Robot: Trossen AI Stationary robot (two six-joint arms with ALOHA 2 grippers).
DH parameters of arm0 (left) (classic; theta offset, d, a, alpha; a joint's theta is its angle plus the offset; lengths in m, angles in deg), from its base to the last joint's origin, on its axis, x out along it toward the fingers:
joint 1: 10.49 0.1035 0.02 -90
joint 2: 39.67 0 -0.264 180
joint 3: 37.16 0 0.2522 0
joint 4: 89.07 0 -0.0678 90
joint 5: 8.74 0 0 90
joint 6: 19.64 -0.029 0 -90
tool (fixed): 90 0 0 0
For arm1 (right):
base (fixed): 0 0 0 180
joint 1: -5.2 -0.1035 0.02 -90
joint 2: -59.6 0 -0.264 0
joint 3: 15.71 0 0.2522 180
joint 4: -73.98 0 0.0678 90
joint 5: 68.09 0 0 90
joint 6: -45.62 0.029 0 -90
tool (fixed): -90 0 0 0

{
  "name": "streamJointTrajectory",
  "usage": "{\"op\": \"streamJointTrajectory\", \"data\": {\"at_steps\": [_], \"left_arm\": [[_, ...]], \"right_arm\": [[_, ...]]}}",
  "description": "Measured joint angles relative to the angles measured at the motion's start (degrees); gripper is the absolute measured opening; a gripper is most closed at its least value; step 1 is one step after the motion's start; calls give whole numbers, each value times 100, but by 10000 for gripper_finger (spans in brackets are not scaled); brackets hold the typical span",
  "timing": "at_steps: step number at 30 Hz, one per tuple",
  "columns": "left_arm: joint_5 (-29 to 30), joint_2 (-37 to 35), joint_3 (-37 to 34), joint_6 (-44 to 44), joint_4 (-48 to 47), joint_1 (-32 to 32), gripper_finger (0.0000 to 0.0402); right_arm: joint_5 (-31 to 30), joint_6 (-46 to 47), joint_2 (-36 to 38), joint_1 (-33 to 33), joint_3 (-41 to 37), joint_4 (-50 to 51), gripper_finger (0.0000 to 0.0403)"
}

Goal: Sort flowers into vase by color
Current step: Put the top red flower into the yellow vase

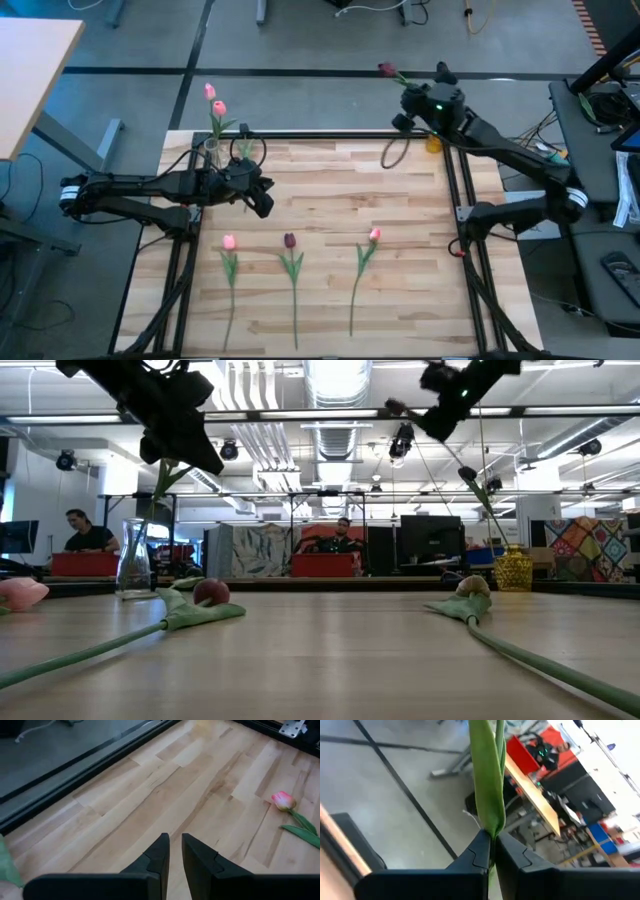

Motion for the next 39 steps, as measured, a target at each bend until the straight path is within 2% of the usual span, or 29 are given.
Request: {"op": "streamJointTrajectory", "data": {"at_steps": [4, 11, 20, 29, 39], "left_arm": [[34, 0, -1, -48, -5, 0, 35], [101, -7, -1, -50, -7, 0, 35], [110, -7, -1, -50, -13, 0, 35], [110, -11, -1, -50, -11, 0, 35], [108, -11, -1, -50, -11, 0, 35]], "right_arm": [[-279, -290, -414, 186, -17, -347, 9], [-355, -413, -761, 747, -136, -683, 8], [-346, -445, -782, 1160, -511, -1250, 9], [-297, -370, -742, 1216, -1084, -2055, 9], [-293, 134, -740, 1367, -1307, -2165, 9]]}}
